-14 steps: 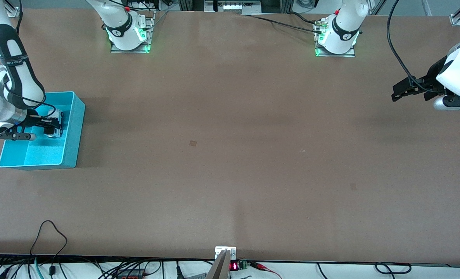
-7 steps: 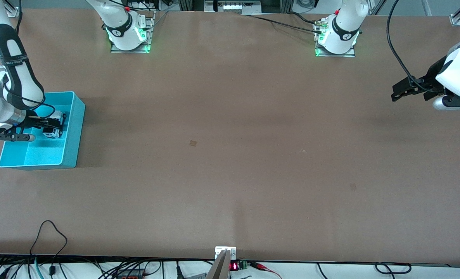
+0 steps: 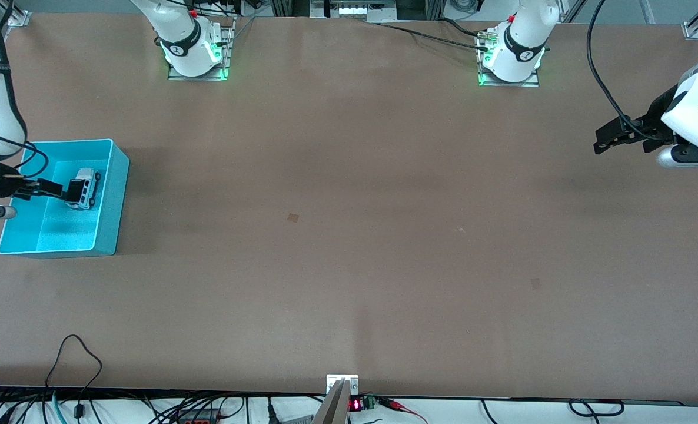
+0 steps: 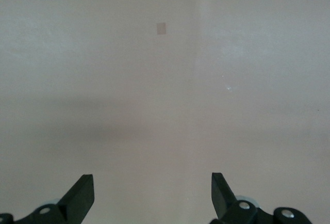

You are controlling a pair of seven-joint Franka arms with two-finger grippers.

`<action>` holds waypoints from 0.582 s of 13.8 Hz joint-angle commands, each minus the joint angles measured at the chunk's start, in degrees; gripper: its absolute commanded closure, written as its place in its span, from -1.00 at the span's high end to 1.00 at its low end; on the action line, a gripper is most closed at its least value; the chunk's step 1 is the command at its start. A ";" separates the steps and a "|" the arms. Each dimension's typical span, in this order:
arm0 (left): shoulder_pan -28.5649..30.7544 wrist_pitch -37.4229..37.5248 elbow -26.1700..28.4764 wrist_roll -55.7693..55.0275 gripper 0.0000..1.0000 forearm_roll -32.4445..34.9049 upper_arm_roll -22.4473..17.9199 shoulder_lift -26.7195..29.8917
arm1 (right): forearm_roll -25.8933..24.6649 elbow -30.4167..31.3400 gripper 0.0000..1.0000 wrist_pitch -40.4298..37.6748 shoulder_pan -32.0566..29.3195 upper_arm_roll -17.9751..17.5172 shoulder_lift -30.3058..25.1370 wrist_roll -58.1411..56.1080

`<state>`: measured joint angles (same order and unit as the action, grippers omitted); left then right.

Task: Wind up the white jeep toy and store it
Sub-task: 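Lower the jeep into the bin and open the right gripper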

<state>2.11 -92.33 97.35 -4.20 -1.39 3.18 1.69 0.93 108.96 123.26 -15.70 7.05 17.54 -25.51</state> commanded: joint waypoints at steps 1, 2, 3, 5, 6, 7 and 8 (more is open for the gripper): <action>-0.27 0.48 -0.58 -0.28 1.00 0.51 0.69 0.42 | -0.49 -3.30 1.00 -4.95 4.52 -0.02 -3.38 -0.25; -0.18 0.48 -0.58 -0.28 1.00 0.51 0.69 0.42 | -0.49 -4.01 1.00 -6.61 6.98 -0.02 -4.96 0.36; -0.18 0.57 -0.58 -0.28 1.00 0.51 0.69 0.42 | -0.32 -4.45 1.00 -8.11 9.52 -0.02 -6.19 0.63; -0.18 0.57 -0.58 -0.28 1.00 0.51 0.69 0.42 | 0.03 -5.68 1.00 -9.70 12.70 -0.02 -8.04 1.24; -0.18 0.57 -0.58 -0.28 1.00 0.51 0.69 0.42 | 0.03 -6.38 1.00 -10.32 13.84 -0.02 -8.48 2.55; -0.18 0.57 -0.58 -0.28 1.00 0.51 0.69 0.42 | 0.03 -7.26 1.00 -11.63 14.47 -0.10 -9.10 3.61; -0.18 0.57 -0.58 -0.28 1.00 0.51 0.69 0.42 | 0.12 -7.79 1.00 -13.47 15.52 -0.10 -9.71 4.93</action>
<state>2.06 -92.33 97.33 -4.20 -1.39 3.71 1.69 0.96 102.49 113.01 -1.32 6.57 8.95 -22.30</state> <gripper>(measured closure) 0.000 0.000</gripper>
